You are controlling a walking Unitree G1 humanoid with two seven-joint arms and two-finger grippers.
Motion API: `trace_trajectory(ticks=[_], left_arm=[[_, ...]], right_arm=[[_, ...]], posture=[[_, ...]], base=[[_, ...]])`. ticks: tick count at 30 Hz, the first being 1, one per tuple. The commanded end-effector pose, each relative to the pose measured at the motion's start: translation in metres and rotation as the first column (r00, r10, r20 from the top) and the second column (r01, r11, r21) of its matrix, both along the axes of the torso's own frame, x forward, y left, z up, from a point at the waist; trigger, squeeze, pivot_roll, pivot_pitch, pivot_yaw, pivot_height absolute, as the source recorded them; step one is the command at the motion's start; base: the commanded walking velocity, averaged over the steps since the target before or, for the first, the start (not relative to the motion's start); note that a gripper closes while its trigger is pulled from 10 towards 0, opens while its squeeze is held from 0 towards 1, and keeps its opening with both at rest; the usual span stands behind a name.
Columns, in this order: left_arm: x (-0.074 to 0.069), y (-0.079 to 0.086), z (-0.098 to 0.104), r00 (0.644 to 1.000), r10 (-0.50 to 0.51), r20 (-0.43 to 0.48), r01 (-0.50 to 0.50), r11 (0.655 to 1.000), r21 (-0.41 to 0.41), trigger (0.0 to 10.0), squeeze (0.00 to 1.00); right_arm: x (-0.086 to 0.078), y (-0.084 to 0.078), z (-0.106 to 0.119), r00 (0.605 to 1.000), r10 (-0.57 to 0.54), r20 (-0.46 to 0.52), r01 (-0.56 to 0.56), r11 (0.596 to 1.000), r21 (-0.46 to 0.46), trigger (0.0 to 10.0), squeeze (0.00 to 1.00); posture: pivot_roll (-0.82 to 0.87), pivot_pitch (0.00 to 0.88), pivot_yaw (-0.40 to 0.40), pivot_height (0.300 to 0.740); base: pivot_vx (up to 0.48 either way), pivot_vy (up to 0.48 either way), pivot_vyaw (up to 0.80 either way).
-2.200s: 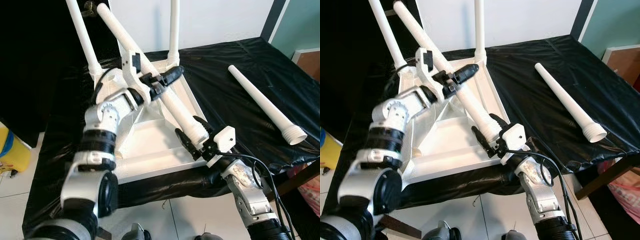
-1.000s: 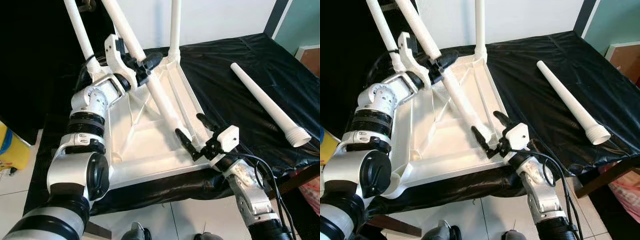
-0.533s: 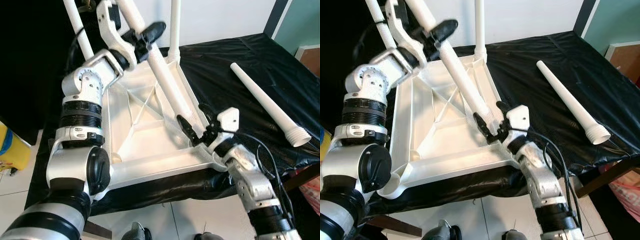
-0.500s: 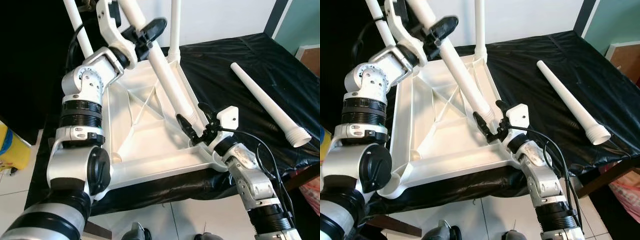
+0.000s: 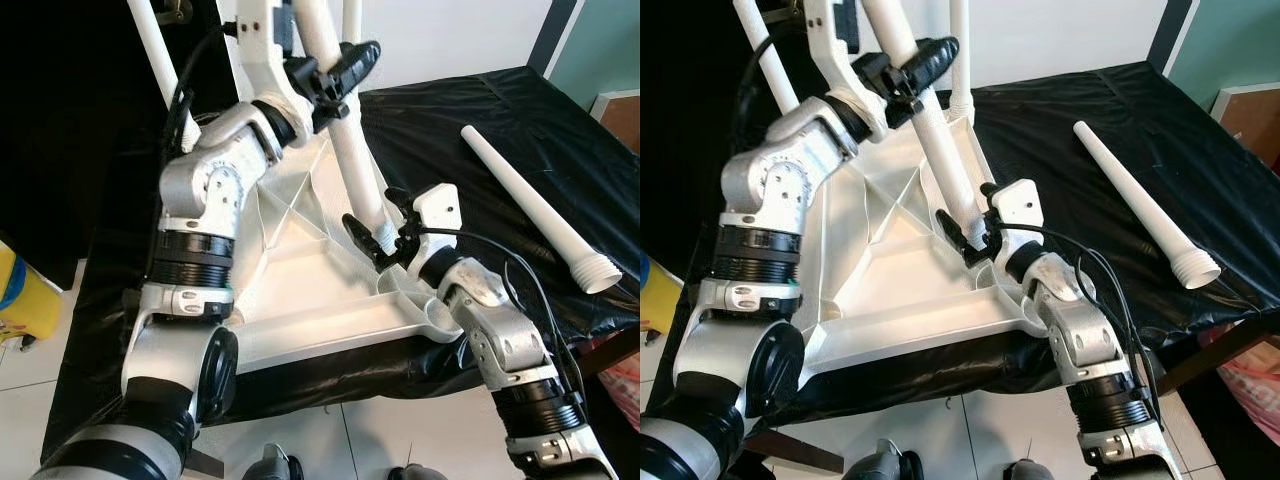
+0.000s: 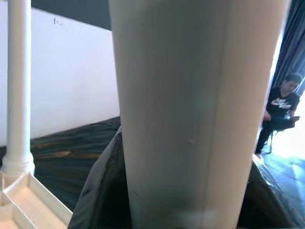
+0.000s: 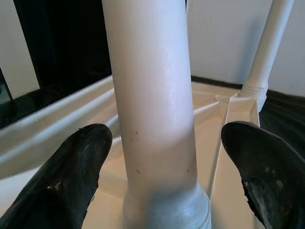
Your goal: Building children table
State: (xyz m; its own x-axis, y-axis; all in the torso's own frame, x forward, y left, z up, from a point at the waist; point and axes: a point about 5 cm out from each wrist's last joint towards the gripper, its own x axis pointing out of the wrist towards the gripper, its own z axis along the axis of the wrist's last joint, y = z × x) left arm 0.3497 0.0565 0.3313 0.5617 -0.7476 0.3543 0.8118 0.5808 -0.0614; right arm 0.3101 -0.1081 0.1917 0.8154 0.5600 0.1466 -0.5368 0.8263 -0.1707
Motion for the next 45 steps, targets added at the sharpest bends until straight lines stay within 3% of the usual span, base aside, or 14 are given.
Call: trace_trajectory(ticks=[1,7,17,25,26,29,30,31,32,34,35,45], left_arm=[[-0.008,-0.008,0.005,0.998,-0.011,0.066,0.010,1.000,0.026,10.0,0.00],[-0.019,-0.029,0.001,0.991,-0.033,0.131,0.019,0.994,0.106,10.0,0.00],[-0.028,-0.043,-0.001,0.986,-0.042,0.163,0.021,0.992,0.125,10.0,0.00],[-0.029,-0.045,0.001,0.985,-0.039,0.170,0.018,0.992,0.122,10.0,0.00],[-0.029,-0.045,0.001,0.984,-0.039,0.172,0.018,0.992,0.121,10.0,0.00],[-0.029,-0.045,0.001,0.984,-0.039,0.173,0.018,0.992,0.121,10.0,0.00],[-0.030,-0.045,0.001,0.984,-0.038,0.175,0.016,0.992,0.121,10.0,0.00],[-0.030,-0.045,0.001,0.984,-0.038,0.175,0.016,0.992,0.121,10.0,0.00],[-0.030,-0.045,0.002,0.984,-0.036,0.177,0.015,0.993,0.121,10.0,0.00],[-0.030,-0.045,0.002,0.984,-0.036,0.177,0.015,0.993,0.121,10.0,0.00],[-0.029,-0.045,0.002,0.983,-0.035,0.178,0.014,0.993,0.121,10.0,0.00],[-0.028,-0.045,0.001,0.983,-0.027,0.180,0.003,0.992,0.129,10.0,0.00]], right_arm=[[0.002,0.005,-0.002,1.000,0.010,-0.023,-0.011,0.999,-0.034,10.0,0.00],[0.011,0.018,-0.007,0.999,0.012,-0.044,-0.018,0.990,-0.138,10.0,0.00],[0.021,0.031,0.001,0.999,0.013,-0.032,-0.018,0.988,-0.150,10.0,0.00],[0.024,0.032,0.002,1.000,-0.001,-0.028,-0.003,0.990,-0.141,10.0,0.00],[0.025,0.032,0.001,1.000,-0.004,-0.030,0.000,0.990,-0.140,6.6,0.00],[0.025,0.032,0.001,0.999,-0.006,-0.032,0.001,0.990,-0.140,6.6,0.00],[0.025,0.032,0.000,0.999,-0.008,-0.034,0.003,0.990,-0.139,2.4,0.00],[0.025,0.032,0.000,0.999,-0.008,-0.034,0.003,0.990,-0.139,2.4,0.00],[0.026,0.032,0.000,0.999,-0.016,-0.037,0.011,0.991,-0.134,1.3,0.00],[0.026,0.032,0.000,0.999,-0.016,-0.037,0.011,0.991,-0.134,1.3,0.00],[0.026,0.031,-0.001,0.999,-0.026,-0.043,0.020,0.992,-0.127,0.0,0.00],[0.025,0.026,-0.005,0.995,-0.073,-0.066,0.069,0.995,-0.067,0.0,0.00]], posture=[[-0.07,0.030,0.051,0.740],[-0.06,0.036,0.051,0.740],[-0.05,0.044,0.046,0.740],[-0.04,0.054,0.048,0.740],[-0.05,0.054,0.049,0.740],[-0.05,0.054,0.049,0.740],[-0.05,0.056,0.050,0.740],[-0.05,0.056,0.050,0.740],[-0.05,0.056,0.050,0.740],[-0.05,0.056,0.050,0.740],[-0.05,0.056,0.051,0.740],[-0.04,0.056,0.052,0.740]], base=[[0.000,0.000,0.00],[0.000,0.000,0.00],[0.000,0.000,0.00],[0.000,0.000,0.00],[0.000,0.000,0.00],[0.000,0.000,0.00],[0.000,0.000,0.00],[0.000,0.000,0.00],[0.000,0.000,0.00],[0.000,0.000,0.00],[0.000,0.000,0.00],[0.000,0.000,0.00]])
